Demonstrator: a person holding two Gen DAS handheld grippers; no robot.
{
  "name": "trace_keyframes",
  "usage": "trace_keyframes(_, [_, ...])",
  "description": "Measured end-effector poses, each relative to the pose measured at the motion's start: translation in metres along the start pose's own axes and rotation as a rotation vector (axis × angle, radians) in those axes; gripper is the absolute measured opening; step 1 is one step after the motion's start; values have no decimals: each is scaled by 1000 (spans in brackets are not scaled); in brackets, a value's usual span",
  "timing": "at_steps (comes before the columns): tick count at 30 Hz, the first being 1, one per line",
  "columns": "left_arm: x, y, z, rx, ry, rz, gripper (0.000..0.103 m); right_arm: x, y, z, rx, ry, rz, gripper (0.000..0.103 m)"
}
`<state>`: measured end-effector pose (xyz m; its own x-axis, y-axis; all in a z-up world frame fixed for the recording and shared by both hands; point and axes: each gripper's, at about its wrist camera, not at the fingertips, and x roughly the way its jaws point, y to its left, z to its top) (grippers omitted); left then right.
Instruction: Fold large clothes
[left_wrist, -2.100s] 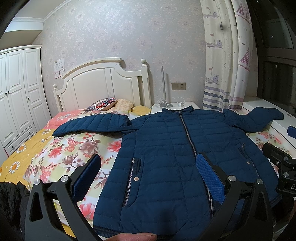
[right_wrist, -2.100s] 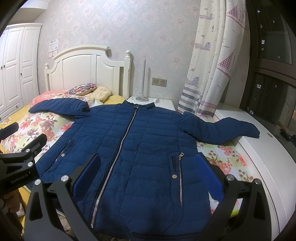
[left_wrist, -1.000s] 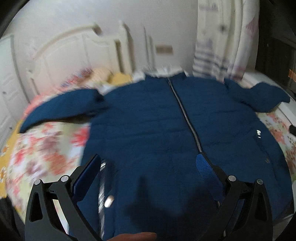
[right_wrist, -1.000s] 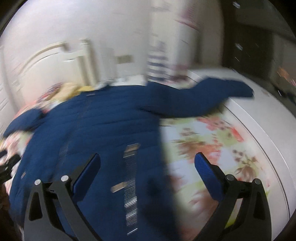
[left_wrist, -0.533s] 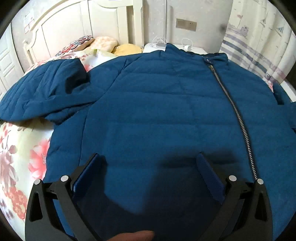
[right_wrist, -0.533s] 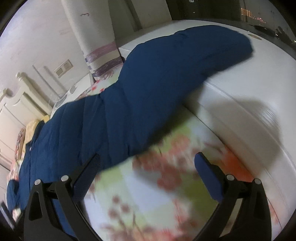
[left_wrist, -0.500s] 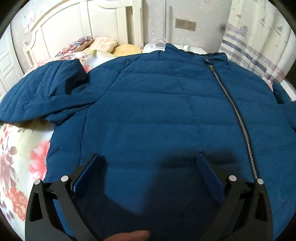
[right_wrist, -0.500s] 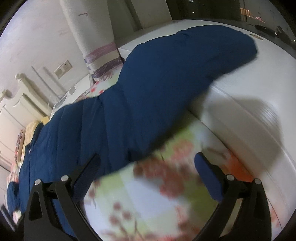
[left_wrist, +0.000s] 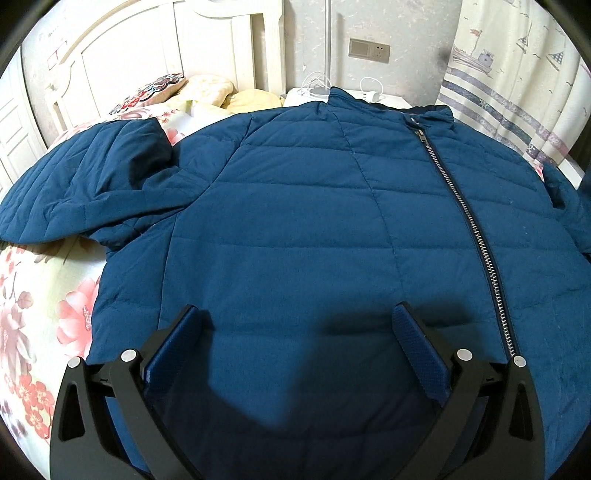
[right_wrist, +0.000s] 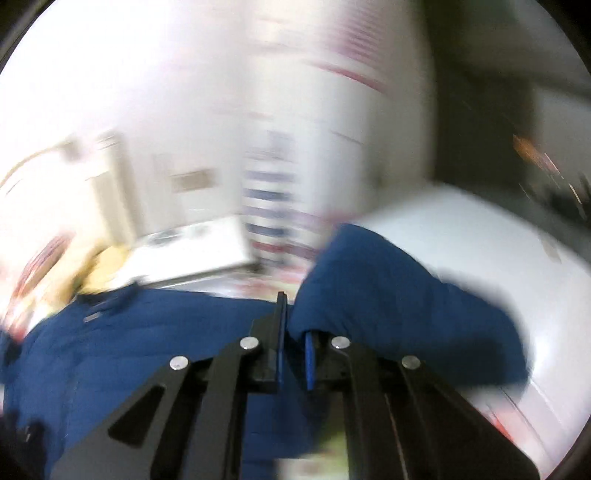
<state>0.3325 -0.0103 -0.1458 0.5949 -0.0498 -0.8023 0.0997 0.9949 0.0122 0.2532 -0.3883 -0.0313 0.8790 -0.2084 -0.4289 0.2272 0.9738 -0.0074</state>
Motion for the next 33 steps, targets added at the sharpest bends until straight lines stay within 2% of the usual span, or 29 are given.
trace_keyframes(1, [0, 0, 0, 0, 0, -1, 99, -1, 19, 1, -38, -1, 37, 8])
trace_keyframes(2, [0, 0, 0, -1, -1, -1, 99, 0, 53, 0, -95, 14, 113, 8])
trace_keyframes(4, [0, 0, 0, -2, -1, -3, 99, 7, 102, -9, -163, 68, 221, 8])
trace_keyframes(7, [0, 0, -1, -3, -1, -5, 99, 35, 165, -48, -270, 268, 322, 11])
trace_keyframes(9, [0, 0, 0, -2, -1, -7, 99, 62, 195, -80, -323, 443, 380, 29])
trace_keyframes(10, [0, 1, 0, -2, -1, -7, 99, 65, 199, -92, -342, 440, 377, 29])
trace_keyframes(11, [0, 1, 0, -3, -2, -9, 99, 59, 198, -95, -345, 420, 370, 35])
trace_keyframes(13, [0, 1, 0, -2, -2, -9, 99, 53, 188, -92, -302, 484, 431, 60])
trace_keyframes(14, [0, 1, 0, -2, -2, -9, 99, 49, 181, -90, -260, 509, 467, 78])
trace_keyframes(15, [0, 1, -1, -2, -2, -9, 99, 40, 170, -85, -214, 516, 491, 81])
trace_keyframes(16, [0, 2, -1, -3, -3, -11, 99, 26, 157, -84, -173, 501, 509, 81])
trace_keyframes(18, [-1, 2, -1, -3, -5, -16, 99, -9, 125, -83, -134, 415, 520, 81])
trace_keyframes(20, [-2, 3, -1, -9, -13, -23, 99, -28, 100, -83, -90, 354, 447, 81])
trace_keyframes(21, [-5, 1, -1, -5, -22, -12, 98, -37, 76, -89, -35, 335, 377, 81])
trace_keyframes(23, [-19, -14, 1, 59, -80, 10, 98, -46, 37, -102, 56, 329, 294, 79])
trace_keyframes(26, [-63, -77, 7, 277, -229, -29, 98, -50, -1, -131, 184, 357, 242, 78])
trace_keyframes(29, [-84, -152, 12, 500, -317, -33, 98, -46, -16, -154, 270, 371, 213, 75])
trace_keyframes(33, [-71, -238, 19, 695, -293, -97, 98, -48, -27, -164, 314, 359, 227, 76])
